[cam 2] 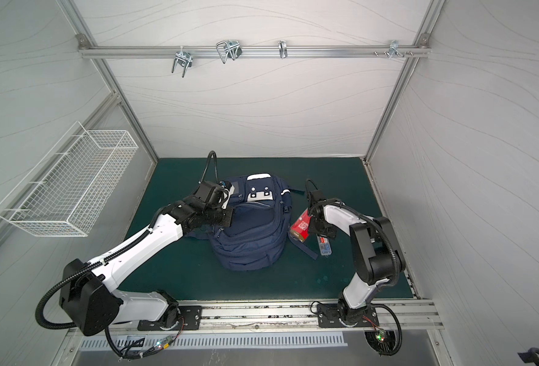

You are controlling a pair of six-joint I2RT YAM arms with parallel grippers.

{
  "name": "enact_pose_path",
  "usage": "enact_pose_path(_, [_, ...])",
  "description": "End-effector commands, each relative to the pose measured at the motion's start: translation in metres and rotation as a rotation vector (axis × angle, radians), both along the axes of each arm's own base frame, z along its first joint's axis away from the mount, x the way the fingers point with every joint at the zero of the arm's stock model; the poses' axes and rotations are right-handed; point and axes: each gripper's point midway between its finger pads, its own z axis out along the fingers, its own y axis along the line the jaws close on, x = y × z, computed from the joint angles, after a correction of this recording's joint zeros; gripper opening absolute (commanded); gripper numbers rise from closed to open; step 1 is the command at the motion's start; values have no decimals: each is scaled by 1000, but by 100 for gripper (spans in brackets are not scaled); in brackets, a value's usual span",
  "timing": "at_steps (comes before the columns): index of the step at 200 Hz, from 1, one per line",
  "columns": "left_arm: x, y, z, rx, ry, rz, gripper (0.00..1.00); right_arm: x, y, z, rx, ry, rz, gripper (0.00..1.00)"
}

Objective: Pack books, pencil case, and school supplies into a backpack
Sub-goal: Pick up the loose stationery from the middle-right of the table, then place the loose stationery in the student bag.

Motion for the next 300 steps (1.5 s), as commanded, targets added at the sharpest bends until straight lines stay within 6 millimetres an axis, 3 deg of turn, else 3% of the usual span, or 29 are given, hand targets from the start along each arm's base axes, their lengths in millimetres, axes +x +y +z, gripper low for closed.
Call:
enact_pose_path(1, [9,-13,22,-99,-49,4,0,4,-3,-5,0,13,11,65])
enact_pose_path(27, [7,-11,22,-91,-47,7,0,3,-4,-8,27,10,-5,57])
enact_pose_path(56, [8,-12,23,-104,-48,8,0,0,-5,-5,46,0,-19,35])
enact_pose_path(71, [7,-11,23,-99,-49,15,0,-3,-4,2,60,-19,-25,28])
enact_pose_path(90, [8,-11,22,-105,-52,20,0,-4,-1,20,84,-50,-20,22])
enact_pose_path(115, [7,-14,22,-119,-34,15,0,-9,9,61,149,-142,-12,18])
enact_pose_path(131, [7,-14,22,-121,-34,18,0,-13,31,99,251,-233,11,17])
enact_pose_path(161, [5,-20,23,-152,-28,1,0,-25,92,168,360,-409,119,17])
enact_pose_path(189, [6,-22,22,-170,-28,1,0,-40,153,196,485,-455,181,15])
enact_pose_path(208, [3,-26,23,-189,-15,-15,0,-53,190,203,544,-474,204,15])
enact_pose_path(236, [2,-33,31,-242,-31,-34,0,-70,226,191,606,-407,181,14])
enact_pose_path(260, [-3,-41,38,-293,-36,-73,0,-74,231,180,595,-415,108,15])
enact_pose_path(300, [-7,-47,41,-321,-32,-103,0,-45,236,166,676,-357,-56,16])
